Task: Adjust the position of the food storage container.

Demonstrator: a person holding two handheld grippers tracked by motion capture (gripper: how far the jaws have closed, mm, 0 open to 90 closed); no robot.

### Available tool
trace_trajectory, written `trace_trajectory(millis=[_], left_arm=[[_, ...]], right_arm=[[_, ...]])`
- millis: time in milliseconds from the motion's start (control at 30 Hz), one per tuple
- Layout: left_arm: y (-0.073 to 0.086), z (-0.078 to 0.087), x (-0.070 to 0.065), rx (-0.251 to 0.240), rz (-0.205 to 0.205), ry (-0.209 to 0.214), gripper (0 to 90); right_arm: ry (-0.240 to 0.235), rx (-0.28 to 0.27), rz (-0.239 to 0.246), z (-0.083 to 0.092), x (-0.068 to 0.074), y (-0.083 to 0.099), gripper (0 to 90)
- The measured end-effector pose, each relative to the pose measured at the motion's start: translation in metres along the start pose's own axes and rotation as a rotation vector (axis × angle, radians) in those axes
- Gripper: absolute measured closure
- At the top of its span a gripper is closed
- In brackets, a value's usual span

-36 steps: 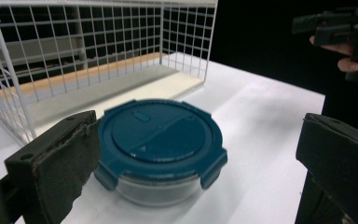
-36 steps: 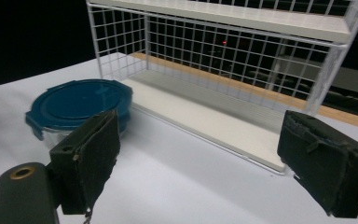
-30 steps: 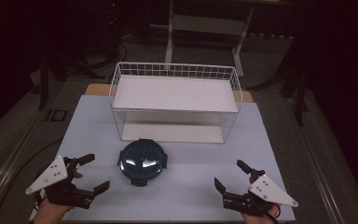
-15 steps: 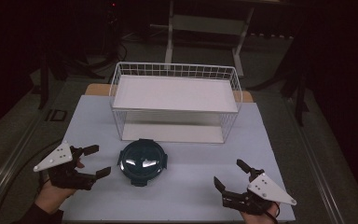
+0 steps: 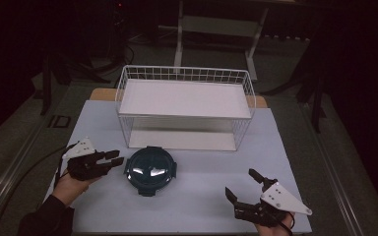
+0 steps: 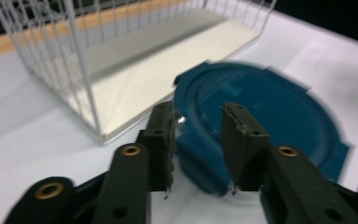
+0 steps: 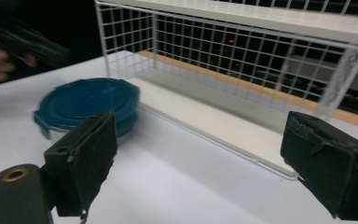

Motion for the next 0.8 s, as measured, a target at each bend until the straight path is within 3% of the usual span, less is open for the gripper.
trace_trajectory(millis=[133, 200, 300, 533, 800], left_arm=[[0.01, -0.005, 0.002, 0.038, -0.001, -0.01, 73.0], [0.018, -0.006, 0.004, 0.073, -0.004, -0.017, 83.8], [0.031, -0.009, 0.003, 0.126, -0.012, -0.003, 89.3], [0.035, -0.019, -0.008, 0.153, -0.017, 0.048, 89.5], [0.034, -0.021, -0.01, 0.158, -0.018, 0.052, 89.5]], right_arm=[[-0.012, -0.004, -0.012, 0.001, 0.0, -0.001, 10.7], [-0.015, -0.004, -0.018, 0.002, -0.001, -0.001, 10.7], [-0.013, 0.002, -0.02, 0.001, -0.001, 0.0, 10.7], [-0.029, 0.032, -0.002, 0.002, 0.001, 0.004, 10.7], [-0.034, 0.027, -0.024, 0.003, -0.001, 0.003, 10.7]])
Point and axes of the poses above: each handheld gripper's, and its own axes: z roughly backward along the jaws, y roughly out of its underside, x roughly to its left, the point moved 10 cm from there along -z, roughly forward along the jaws, and after that the axes turned 14 degrees about -z, right-handed, at the moved point
